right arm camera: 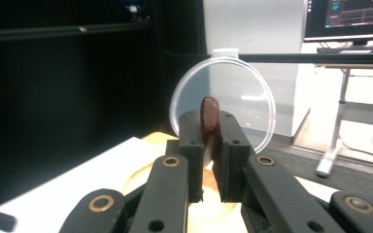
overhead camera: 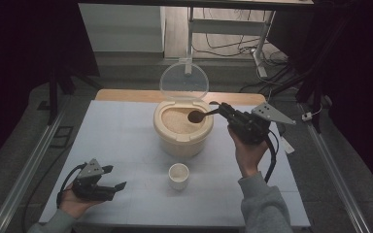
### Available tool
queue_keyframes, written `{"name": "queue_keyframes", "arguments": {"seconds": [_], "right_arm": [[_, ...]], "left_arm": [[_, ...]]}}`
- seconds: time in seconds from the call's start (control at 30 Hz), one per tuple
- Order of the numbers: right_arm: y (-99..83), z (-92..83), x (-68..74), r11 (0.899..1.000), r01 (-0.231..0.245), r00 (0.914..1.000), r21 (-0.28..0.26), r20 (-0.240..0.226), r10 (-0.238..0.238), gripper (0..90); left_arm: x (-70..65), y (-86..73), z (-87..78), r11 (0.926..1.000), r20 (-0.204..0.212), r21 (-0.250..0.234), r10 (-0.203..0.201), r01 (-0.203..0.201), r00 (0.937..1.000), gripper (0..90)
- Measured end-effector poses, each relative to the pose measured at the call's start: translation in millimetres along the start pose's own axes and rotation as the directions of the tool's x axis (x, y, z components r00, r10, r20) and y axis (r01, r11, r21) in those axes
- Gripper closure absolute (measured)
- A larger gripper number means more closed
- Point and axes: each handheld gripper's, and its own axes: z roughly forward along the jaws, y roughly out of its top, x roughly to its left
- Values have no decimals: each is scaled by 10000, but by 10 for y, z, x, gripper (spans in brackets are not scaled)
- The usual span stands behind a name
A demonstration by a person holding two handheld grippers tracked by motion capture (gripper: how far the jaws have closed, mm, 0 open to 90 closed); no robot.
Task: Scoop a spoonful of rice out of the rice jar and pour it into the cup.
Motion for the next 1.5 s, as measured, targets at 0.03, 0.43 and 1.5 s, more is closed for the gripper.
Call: {"name": "queue_keyframes", "arguments": {"seconds": [0.03,0.43,1.5], "right_arm": [[5,25,4,10000,76,9999,52,101,-76,831],[-26,250,14,9911,949,9898,936,974,-1040,831],[-441,421,-303,9337,-3344,9404,1278,1106,3216,832]], "left_arm": [[0,0,1,10000,5,3,3,-3,10000,202],[-5,-2,17,10000,52,67,2,-2,10000,201],[-18,-3,40,9999,113,154,68,-69,9999,201]]}}
